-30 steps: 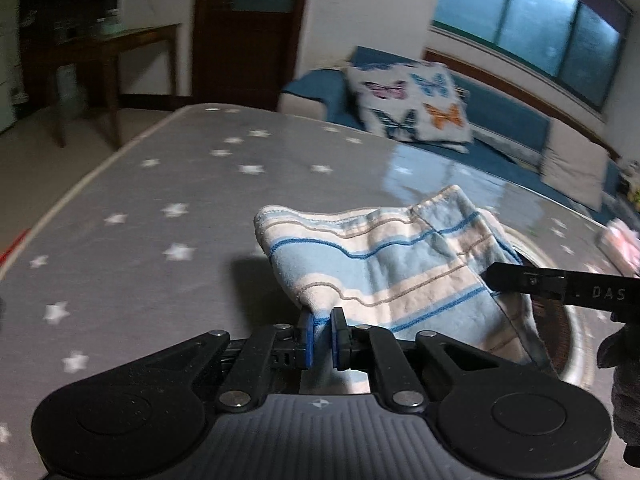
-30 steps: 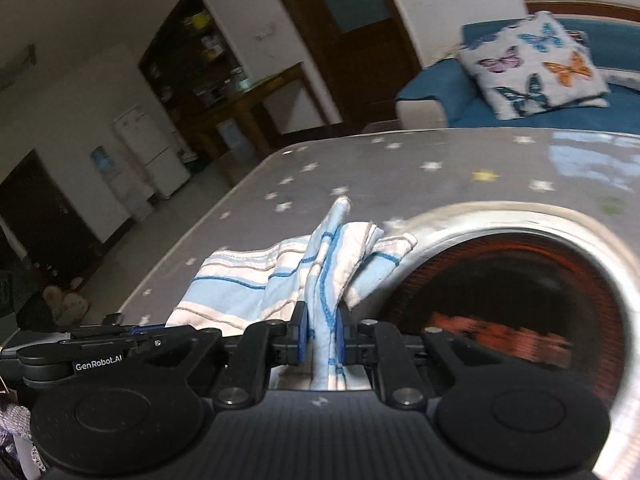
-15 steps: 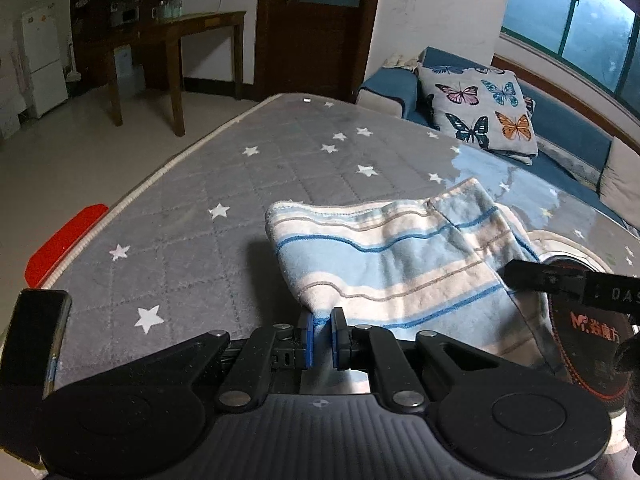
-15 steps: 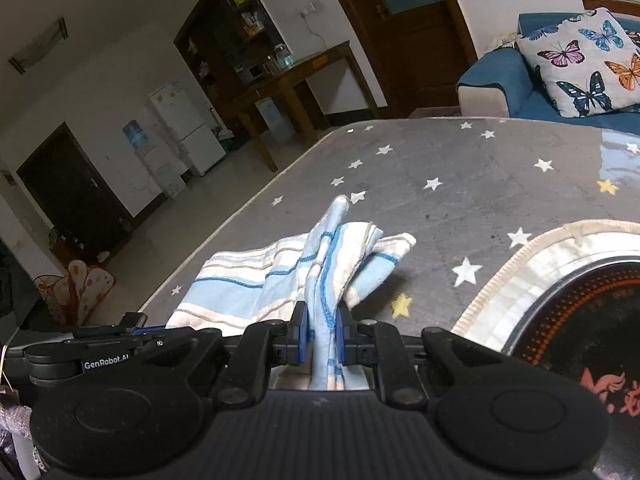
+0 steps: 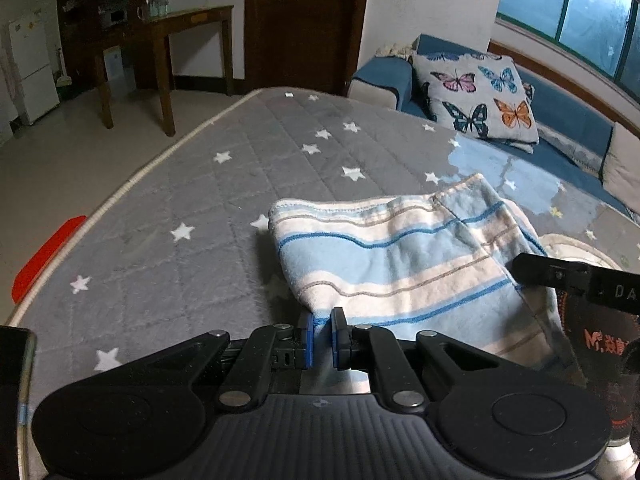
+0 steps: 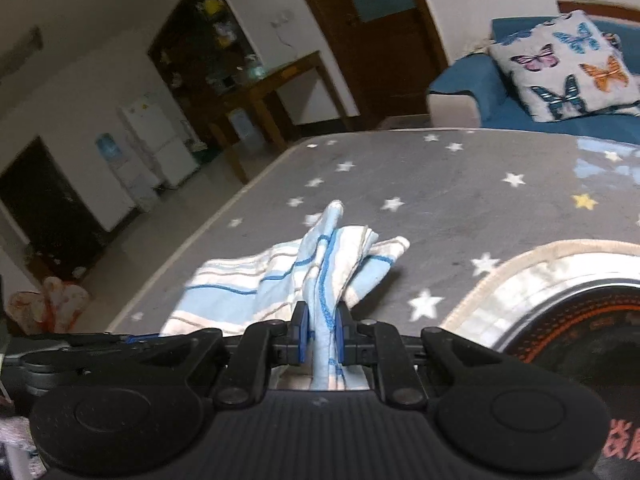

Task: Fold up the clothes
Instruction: 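Lower the folded shirt onto the table and open both grippers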

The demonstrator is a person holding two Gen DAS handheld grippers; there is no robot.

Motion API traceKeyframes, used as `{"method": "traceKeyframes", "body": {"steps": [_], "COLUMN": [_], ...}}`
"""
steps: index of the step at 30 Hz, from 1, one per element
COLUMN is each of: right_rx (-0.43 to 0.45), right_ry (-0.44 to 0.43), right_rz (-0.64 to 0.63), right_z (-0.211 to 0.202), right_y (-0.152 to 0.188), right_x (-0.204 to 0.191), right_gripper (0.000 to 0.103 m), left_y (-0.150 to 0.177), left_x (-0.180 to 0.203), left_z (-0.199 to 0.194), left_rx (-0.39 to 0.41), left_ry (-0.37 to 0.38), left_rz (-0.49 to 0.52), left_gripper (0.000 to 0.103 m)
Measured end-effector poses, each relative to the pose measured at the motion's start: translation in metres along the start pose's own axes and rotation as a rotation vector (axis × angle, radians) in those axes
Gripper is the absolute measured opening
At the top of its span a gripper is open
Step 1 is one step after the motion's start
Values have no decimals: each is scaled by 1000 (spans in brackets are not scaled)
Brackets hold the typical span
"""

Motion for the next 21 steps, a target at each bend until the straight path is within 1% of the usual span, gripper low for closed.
{"method": "traceKeyframes", "body": {"steps": [2, 3, 4, 5, 7, 9, 11, 13, 15, 17, 19, 20, 21], "right_rx": [-14, -17, -14, -11, -6, 6, 11, 4, -13, -54, -80, -90, -94], "right_ry": [17, 24, 31, 38, 52, 51, 27, 6, 12, 20, 23, 24, 21], "right_rz": [-4, -7, -12, -17, -27, -45, -62, -79, -95, -93, -95, -97, -103], "right_z": [2, 2, 1, -1, -4, -6, -3, 4, 12, 24, 29, 31, 29], "right_y": [2, 3, 2, 1, -1, -5, -9, -10, -8, -3, 2, 4, 5], "right_x": [4, 6, 7, 8, 10, 8, 2, -4, -6, -2, 1, 3, 2], "right_gripper": [14, 15, 17, 17, 17, 17, 17, 17, 17, 16, 12, 12, 14], "left_y": [1, 2, 2, 2, 0, -1, -2, -3, -2, -1, 1, 2, 3], "left_x": [1, 0, -1, -2, -5, -7, -6, -6, -5, -4, -4, -4, -4], "left_z": [4, 4, 4, 4, 2, 0, 0, 1, 4, 6, 8, 8, 7], "left_rx": [-6, -6, -5, 0, 18, 33, 36, 39, 36, 31, 28, 28, 29], "left_ry": [-13, -20, -27, -37, -63, -72, -78, -86, -86, -86, -91, -91, -91], "left_rz": [2, 5, 7, 11, 20, 23, 23, 28, 32, 36, 41, 44, 46], "left_gripper": [15, 17, 22, 33, 42, 44, 52, 57, 57, 61, 63, 66, 67]}}
Point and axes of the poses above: each gripper's, at about its wrist camera, not at the fingertips, and z roughly the way its jaws point, x to its right, y to its underside, the point moved 5 cm from there along z, roughly the way its jaws point, and after that the axes turned 12 degrees about -z, right-handed, at the moved point
